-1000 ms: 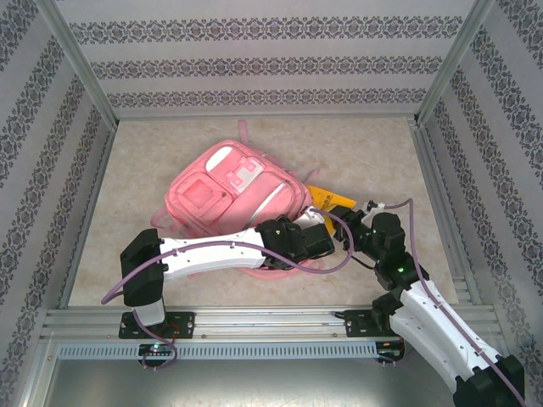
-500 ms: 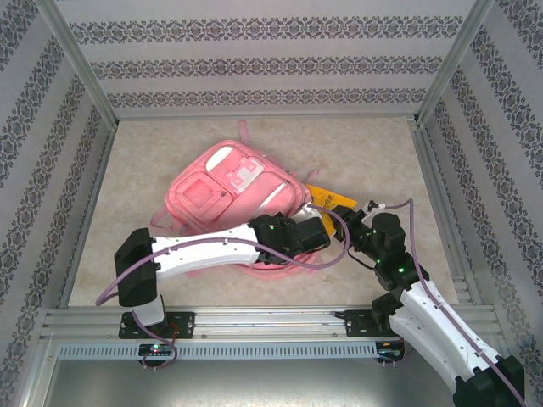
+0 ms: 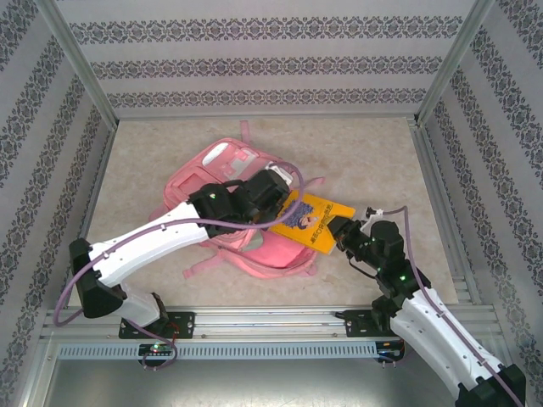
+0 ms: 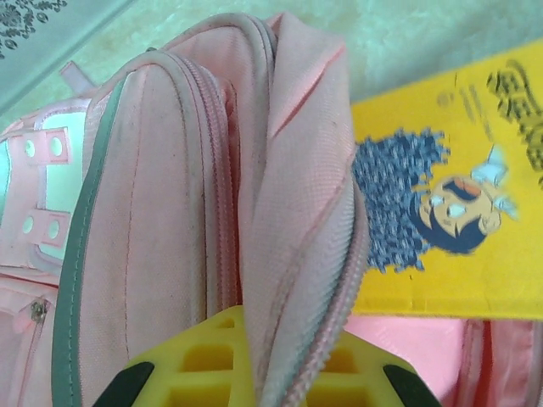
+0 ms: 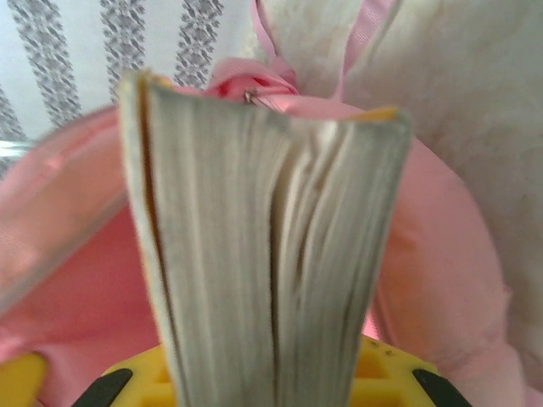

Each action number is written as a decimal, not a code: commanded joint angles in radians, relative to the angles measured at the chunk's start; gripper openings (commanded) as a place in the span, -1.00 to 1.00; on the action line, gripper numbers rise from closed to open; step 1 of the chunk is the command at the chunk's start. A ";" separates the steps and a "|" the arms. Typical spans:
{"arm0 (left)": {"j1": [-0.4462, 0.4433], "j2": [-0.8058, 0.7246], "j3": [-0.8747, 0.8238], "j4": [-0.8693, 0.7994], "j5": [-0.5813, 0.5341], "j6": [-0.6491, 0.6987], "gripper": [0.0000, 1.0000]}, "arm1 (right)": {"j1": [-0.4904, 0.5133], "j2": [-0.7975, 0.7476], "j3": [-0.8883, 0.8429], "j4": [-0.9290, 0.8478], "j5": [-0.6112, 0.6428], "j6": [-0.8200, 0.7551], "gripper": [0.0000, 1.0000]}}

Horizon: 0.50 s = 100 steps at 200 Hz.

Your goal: Pack the student bag

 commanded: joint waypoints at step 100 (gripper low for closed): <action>0.188 -0.176 -0.014 0.138 0.237 0.022 -1.00 | 0.149 -0.025 0.036 0.189 0.067 0.115 -1.00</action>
